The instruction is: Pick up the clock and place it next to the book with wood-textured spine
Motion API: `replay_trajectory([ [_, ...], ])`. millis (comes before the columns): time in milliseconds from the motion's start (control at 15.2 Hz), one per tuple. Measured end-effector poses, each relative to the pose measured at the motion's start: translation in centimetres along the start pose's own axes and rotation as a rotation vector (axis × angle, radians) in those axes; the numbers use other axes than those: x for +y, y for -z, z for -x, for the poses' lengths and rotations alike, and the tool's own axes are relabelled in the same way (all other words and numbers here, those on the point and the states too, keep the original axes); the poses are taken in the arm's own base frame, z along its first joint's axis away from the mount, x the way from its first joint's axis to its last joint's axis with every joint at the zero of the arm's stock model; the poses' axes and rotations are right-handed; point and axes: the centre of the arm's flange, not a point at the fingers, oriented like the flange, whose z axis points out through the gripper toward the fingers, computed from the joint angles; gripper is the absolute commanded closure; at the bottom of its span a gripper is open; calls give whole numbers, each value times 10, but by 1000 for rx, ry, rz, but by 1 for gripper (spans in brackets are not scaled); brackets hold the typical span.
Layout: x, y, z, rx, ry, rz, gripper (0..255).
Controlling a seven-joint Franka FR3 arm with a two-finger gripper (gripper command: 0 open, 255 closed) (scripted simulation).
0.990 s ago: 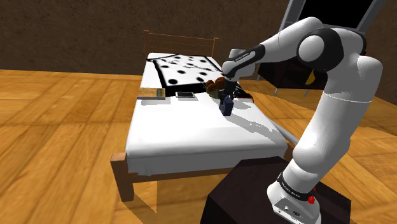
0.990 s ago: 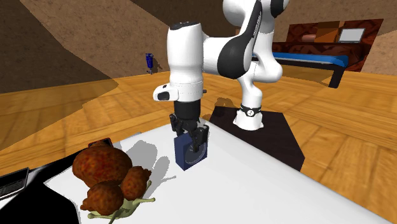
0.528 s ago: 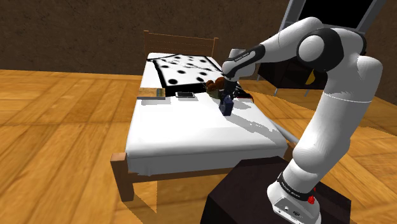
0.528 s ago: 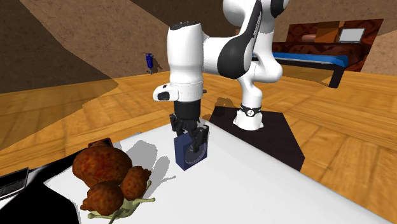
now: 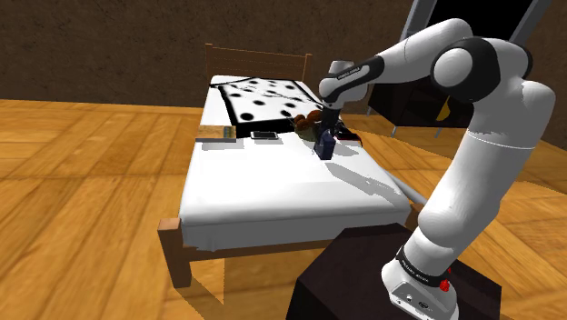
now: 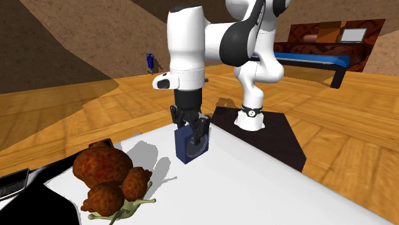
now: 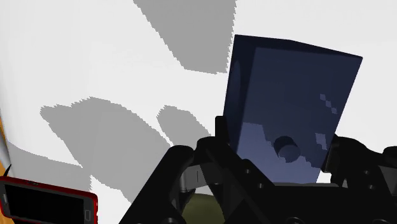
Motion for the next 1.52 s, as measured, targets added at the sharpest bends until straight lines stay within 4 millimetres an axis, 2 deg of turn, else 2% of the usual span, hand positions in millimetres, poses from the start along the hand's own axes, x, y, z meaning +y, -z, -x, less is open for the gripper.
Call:
replay_trajectory([
  [1518, 3, 121, 1, 0, 0, 0, 255],
])
